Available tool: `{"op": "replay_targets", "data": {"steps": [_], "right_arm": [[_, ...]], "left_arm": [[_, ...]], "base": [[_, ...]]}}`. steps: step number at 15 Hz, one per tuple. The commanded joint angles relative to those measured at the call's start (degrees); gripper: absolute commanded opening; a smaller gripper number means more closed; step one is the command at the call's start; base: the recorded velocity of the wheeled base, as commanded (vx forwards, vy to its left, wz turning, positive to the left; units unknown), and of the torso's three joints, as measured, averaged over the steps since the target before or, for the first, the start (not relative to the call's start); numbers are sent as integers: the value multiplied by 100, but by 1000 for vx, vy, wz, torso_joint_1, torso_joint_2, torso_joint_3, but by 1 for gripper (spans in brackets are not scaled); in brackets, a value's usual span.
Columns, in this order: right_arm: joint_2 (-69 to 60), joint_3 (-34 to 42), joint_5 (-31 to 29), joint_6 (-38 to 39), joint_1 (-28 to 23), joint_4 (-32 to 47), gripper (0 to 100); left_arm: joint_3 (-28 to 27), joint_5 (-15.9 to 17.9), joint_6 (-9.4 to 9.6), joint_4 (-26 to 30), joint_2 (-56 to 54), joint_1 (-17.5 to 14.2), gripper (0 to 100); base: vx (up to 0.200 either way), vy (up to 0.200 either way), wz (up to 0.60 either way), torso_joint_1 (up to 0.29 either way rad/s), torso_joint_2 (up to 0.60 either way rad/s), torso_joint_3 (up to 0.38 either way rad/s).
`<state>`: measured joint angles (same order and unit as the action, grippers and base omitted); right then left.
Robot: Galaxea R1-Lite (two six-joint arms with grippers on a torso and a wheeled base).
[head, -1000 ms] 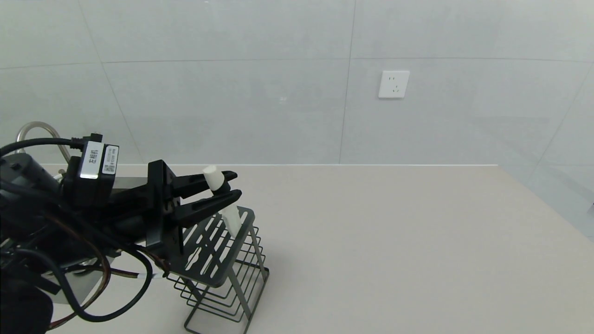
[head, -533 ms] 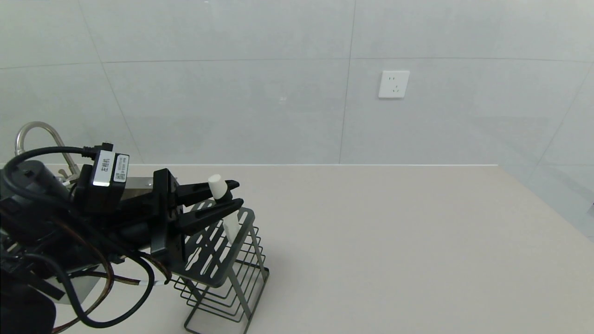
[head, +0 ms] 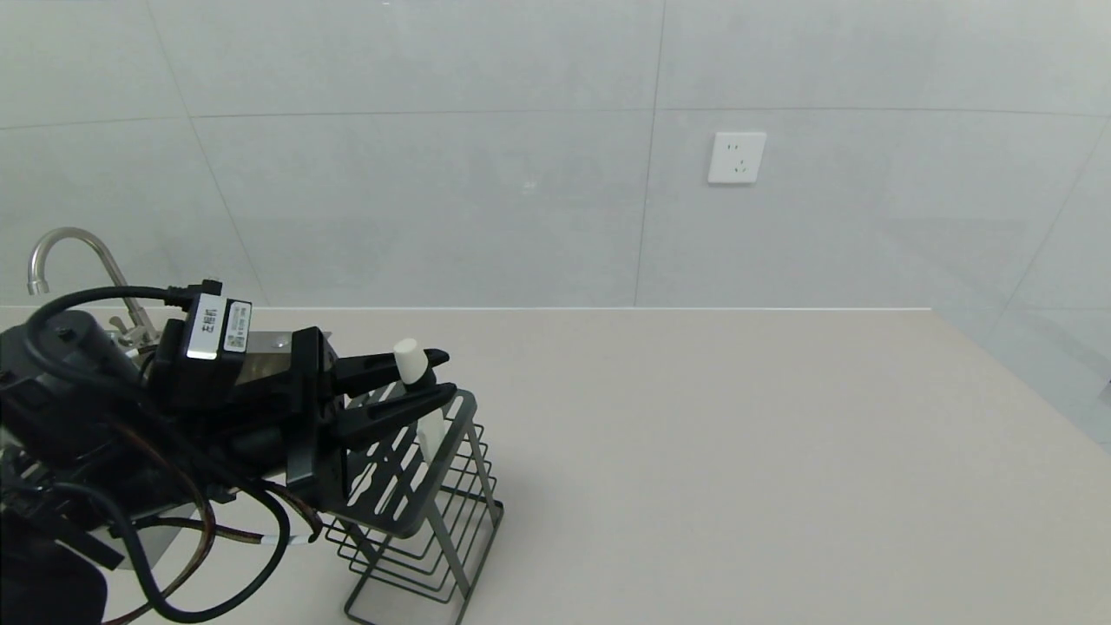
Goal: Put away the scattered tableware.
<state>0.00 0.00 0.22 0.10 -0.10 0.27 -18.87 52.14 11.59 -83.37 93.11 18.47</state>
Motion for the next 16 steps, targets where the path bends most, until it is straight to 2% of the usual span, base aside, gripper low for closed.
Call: {"op": "replay_targets", "data": {"steps": [1, 16], "right_arm": [[9, 0, 4, -1, 1, 0, 0], [9, 0, 4, -10, 1, 0, 0]], "left_arm": [[-3, -2, 1, -4, 67, -1, 0], [6, -20, 27, -21, 445, -54, 0]], "base": [[0, 0, 0, 0, 0, 0], [0, 0, 0, 0, 0, 0]]}}
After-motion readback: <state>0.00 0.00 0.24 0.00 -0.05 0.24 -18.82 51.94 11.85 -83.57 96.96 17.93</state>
